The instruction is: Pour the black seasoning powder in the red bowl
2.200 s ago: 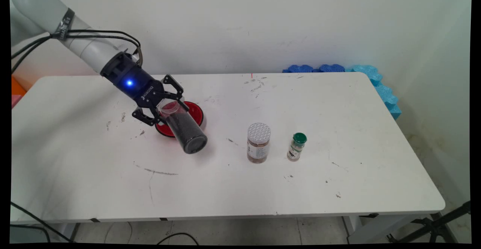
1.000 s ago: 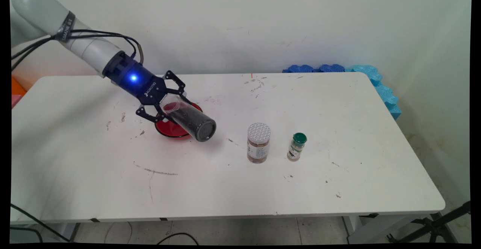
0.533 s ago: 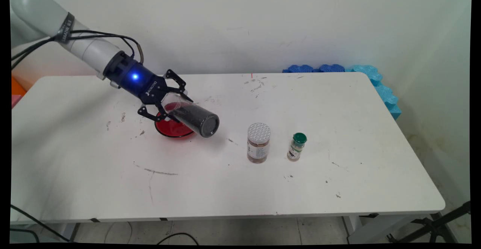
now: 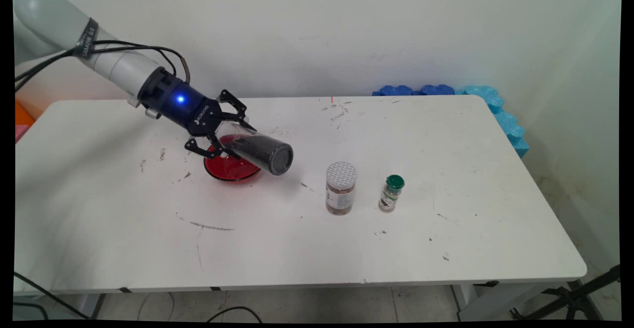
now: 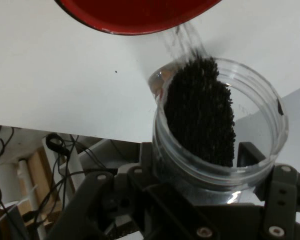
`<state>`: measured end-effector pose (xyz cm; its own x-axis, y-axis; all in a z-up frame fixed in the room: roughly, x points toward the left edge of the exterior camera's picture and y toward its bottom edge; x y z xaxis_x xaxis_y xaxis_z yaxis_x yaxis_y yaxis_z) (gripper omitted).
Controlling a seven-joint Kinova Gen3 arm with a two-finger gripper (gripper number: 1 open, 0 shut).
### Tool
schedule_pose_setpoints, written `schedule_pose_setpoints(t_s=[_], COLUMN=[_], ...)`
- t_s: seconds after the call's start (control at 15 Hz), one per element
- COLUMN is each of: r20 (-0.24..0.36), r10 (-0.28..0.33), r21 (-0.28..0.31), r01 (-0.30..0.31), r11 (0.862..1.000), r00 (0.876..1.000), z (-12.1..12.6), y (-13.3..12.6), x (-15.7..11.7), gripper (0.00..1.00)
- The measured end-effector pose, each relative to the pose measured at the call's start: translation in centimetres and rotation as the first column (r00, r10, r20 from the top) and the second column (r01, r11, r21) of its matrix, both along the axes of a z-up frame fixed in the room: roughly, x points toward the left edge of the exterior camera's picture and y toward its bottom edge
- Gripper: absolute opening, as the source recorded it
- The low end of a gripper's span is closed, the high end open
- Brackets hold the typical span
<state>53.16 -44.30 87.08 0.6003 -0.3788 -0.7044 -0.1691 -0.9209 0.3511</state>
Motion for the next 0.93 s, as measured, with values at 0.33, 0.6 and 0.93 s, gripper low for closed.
schedule_pose_setpoints(t_s=[0.33,0.6,0.93], r20=[-0.015,-0.025,-0.037], r10=[0.031,0.050,0.075], r21=[0.018,0.027,0.039], r01=[-0.031,-0.049,-0.074], r11=[0.999,0.998,0.997], r00=[0.999,0.998,0.996], z=[-0.06,-0.08,-0.09], y=[0.03,0.05,0.05], x=[-0.02,-0.04,-0.11], gripper=[0.00,0.00,0.00])
